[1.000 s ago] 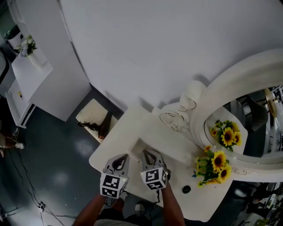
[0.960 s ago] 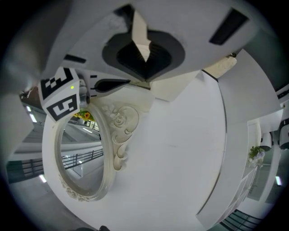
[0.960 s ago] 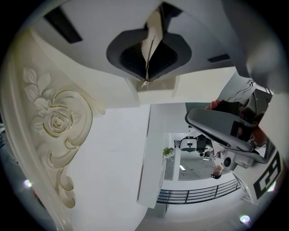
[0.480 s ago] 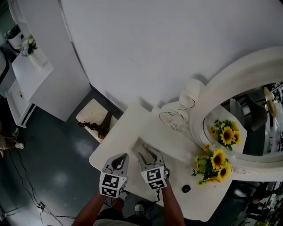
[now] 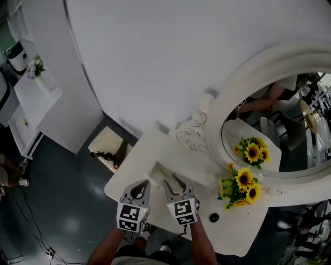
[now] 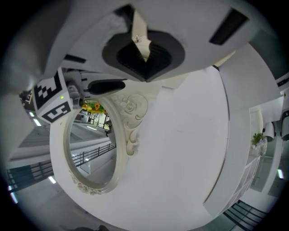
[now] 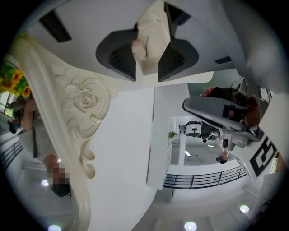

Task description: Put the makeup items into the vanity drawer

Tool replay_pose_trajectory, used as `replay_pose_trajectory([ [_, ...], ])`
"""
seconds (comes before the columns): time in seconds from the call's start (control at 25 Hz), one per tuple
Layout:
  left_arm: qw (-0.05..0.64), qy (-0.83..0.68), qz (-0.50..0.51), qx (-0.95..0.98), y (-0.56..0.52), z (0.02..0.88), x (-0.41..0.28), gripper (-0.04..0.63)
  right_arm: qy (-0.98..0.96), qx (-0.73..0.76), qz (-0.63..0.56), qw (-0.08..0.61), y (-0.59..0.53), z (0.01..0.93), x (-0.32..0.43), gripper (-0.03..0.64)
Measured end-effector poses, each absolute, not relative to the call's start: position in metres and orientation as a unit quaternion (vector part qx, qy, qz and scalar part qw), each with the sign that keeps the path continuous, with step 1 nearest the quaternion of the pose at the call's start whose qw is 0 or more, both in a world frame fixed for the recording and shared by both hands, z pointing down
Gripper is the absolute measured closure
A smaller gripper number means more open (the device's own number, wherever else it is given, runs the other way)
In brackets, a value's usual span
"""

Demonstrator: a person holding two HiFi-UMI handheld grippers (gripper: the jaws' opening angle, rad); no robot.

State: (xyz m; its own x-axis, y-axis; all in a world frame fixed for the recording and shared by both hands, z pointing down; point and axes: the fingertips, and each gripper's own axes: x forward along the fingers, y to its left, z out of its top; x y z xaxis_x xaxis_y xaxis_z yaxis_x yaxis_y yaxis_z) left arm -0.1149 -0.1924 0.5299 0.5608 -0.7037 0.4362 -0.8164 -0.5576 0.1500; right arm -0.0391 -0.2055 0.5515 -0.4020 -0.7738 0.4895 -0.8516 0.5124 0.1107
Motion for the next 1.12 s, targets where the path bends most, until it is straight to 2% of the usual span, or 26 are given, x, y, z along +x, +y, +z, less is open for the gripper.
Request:
replay_pose_trajectory([
  [0.24, 0.132, -0.416, 0.144, 0.888, -0.173, 0.482, -0.087, 0.595, -0.807, 0.558, 0.045, 0.189, -0.174, 0.487, 0.003, 0.471],
  [0.64, 0.08, -0.345, 0.115, 0.928, -0.116, 0.425, -0.018, 0.595, -0.725, 0.683, 0.024, 0.09, -0.077, 0.411, 0.093, 0.581],
  [1.12, 0.065, -0.242, 0.12, 0.961, -0.033, 0.417, 0.07, 0.595, -0.636, 0.766, 0.036, 0.083, 0.04, 0.405, 0.176, 0.594],
])
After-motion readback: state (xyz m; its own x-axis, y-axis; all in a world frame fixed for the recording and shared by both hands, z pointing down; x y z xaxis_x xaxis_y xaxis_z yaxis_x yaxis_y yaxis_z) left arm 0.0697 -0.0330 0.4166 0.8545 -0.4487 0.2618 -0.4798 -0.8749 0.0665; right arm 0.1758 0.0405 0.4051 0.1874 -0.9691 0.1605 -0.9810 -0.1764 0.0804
